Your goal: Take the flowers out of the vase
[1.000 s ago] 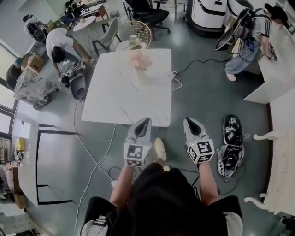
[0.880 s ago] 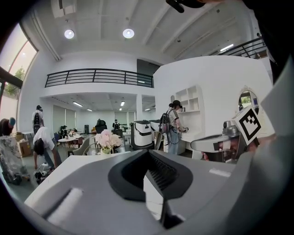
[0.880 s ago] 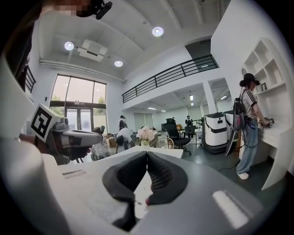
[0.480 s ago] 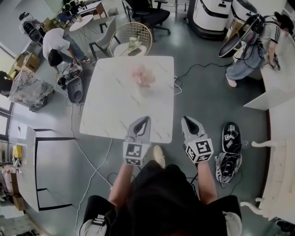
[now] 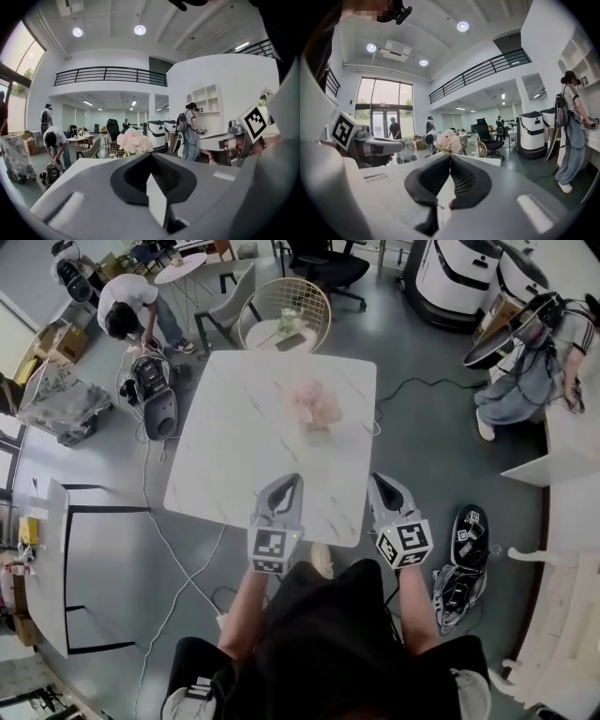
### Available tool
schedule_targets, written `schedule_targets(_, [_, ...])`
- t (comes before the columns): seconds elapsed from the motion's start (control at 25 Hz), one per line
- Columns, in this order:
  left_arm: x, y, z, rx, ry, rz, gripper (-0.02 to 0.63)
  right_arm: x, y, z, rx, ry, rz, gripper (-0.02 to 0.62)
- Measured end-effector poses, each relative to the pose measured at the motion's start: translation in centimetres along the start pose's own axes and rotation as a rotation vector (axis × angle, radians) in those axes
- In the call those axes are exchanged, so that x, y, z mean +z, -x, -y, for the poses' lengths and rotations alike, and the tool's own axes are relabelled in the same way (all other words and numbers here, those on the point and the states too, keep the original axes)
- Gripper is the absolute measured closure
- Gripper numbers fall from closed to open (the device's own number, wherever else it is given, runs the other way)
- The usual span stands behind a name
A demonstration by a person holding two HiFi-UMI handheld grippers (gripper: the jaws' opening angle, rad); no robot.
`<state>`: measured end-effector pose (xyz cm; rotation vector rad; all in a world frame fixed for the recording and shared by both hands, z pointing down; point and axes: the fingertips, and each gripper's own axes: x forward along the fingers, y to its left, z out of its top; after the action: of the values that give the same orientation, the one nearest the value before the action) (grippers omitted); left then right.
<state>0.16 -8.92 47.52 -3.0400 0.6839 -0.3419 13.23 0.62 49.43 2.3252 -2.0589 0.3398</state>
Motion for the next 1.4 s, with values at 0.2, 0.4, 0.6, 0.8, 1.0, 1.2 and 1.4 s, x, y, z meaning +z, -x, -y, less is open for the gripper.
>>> schedule_targets(0.2, [-1.5, 0.0, -2.5, 0.053, 0.027, -0.030, 0.598, -0.5, -2.9, -0.7, 0.050, 0.005, -0.023, 0.591])
schedule_targets(0.4, [-2.1, -0.3, -4.0, 0.100, 0.044, -0.042, 0.598, -0.6, -5.6, -0.7, 0.103, 0.004, -0.038, 0.591])
schedule_targets(0.6, [-2.6, -1.3, -5.2, 0.163, 0.064, -0.058, 0.598, -0.7, -8.4, -0.4, 0.166, 0.051, -0.061, 0.591])
schedule_targets(0.8, [-2.6, -2.7, -5.3, 0.241, 0.089, -0.077, 0.598, -1.7, -10.9, 1.0, 0.249, 0.066, -0.109, 0.591])
schedule_targets(1.0, [-3.2, -4.5, -6.1, 0.300, 0.115, -0.104, 0.598, -2.8, -14.2, 1.8, 0.325, 0.087, -0.156, 0.589])
schedule_targets(1.2, [-4.1, -5.8, -6.6, 0.347, 0.141, -0.146, 0.598, -4.2, -16.5, 2.3, 0.397, 0.091, -0.196, 0.575])
schedule_targets(1.4, [-5.0, -6.7, -7.3, 0.393, 0.164, -0.181, 0.598, -5.0, -18.5, 2.0, 0.489, 0.122, -0.190, 0.478])
